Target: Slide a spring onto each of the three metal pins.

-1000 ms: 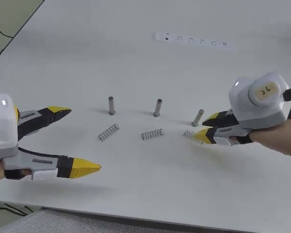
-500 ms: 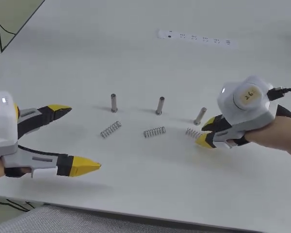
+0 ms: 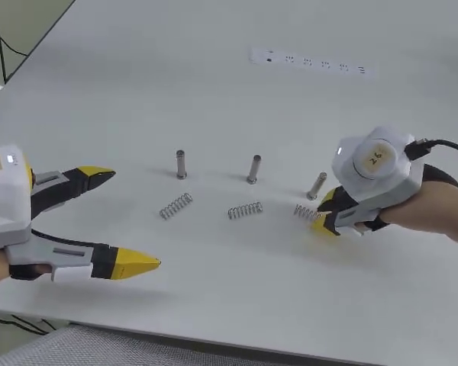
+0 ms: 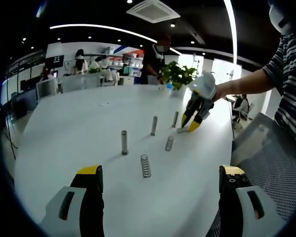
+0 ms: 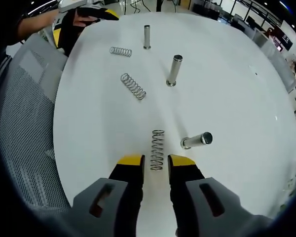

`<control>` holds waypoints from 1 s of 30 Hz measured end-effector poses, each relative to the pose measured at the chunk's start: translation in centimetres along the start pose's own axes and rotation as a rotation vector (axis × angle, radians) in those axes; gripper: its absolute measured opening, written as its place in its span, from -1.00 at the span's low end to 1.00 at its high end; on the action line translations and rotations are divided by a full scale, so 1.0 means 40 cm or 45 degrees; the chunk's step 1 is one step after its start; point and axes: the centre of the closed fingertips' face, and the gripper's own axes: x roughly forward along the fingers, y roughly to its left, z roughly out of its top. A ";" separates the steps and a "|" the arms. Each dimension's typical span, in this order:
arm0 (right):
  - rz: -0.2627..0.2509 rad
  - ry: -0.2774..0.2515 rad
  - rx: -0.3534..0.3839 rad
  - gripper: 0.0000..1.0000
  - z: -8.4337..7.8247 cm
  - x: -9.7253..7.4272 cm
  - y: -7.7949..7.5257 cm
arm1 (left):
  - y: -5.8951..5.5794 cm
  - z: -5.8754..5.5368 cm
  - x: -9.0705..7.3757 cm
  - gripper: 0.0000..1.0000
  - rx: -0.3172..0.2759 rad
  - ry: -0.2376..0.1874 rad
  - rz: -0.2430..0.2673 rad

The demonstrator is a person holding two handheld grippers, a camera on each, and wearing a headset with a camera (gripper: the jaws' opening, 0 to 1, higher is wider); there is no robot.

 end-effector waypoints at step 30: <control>0.020 -0.038 -0.174 -0.74 0.019 -0.070 0.033 | -0.051 0.018 0.040 0.92 0.041 0.029 -0.100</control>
